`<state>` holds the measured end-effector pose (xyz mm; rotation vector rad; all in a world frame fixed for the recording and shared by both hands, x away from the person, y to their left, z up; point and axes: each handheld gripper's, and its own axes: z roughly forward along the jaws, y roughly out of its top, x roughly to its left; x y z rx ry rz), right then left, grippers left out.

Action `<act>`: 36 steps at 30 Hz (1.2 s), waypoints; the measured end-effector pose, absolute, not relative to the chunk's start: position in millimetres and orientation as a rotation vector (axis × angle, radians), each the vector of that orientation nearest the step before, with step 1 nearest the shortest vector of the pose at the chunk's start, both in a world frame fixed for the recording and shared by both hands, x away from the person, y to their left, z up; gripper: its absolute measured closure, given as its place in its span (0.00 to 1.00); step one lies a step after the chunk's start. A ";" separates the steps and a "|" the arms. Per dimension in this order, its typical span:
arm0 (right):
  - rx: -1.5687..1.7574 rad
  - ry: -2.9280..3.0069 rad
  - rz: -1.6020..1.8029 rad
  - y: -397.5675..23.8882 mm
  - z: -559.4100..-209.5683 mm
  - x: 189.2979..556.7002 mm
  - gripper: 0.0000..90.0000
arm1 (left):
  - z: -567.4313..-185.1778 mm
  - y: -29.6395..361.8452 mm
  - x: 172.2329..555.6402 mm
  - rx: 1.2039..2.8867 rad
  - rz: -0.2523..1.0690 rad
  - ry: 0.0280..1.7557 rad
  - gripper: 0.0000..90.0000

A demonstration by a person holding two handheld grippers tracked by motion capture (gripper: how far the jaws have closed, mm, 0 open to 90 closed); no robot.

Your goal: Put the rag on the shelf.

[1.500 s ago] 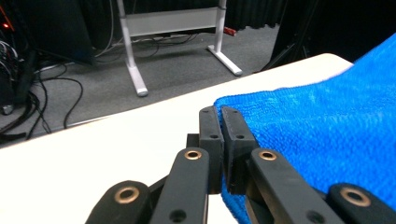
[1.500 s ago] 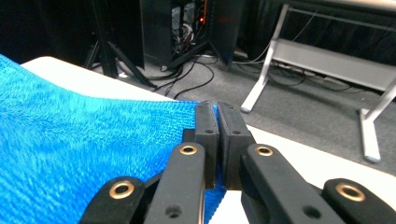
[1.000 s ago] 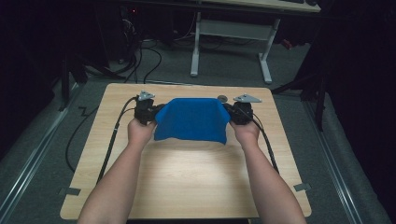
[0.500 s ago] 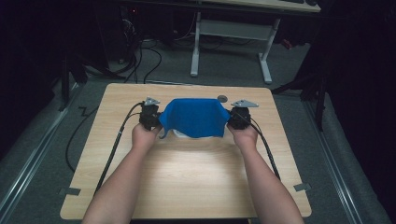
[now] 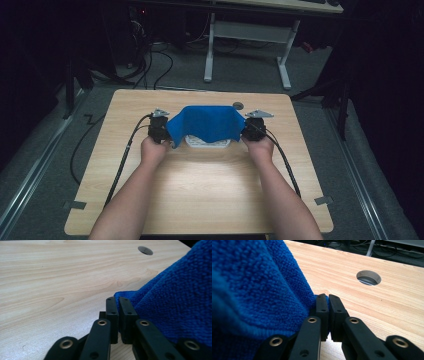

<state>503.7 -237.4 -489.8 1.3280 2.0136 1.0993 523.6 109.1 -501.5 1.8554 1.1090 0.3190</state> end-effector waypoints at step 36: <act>1.333 1.913 1.117 -266.8 -446.0 489.2 0.68 | -452.5 154.7 504.4 1.783 0.519 1.185 0.62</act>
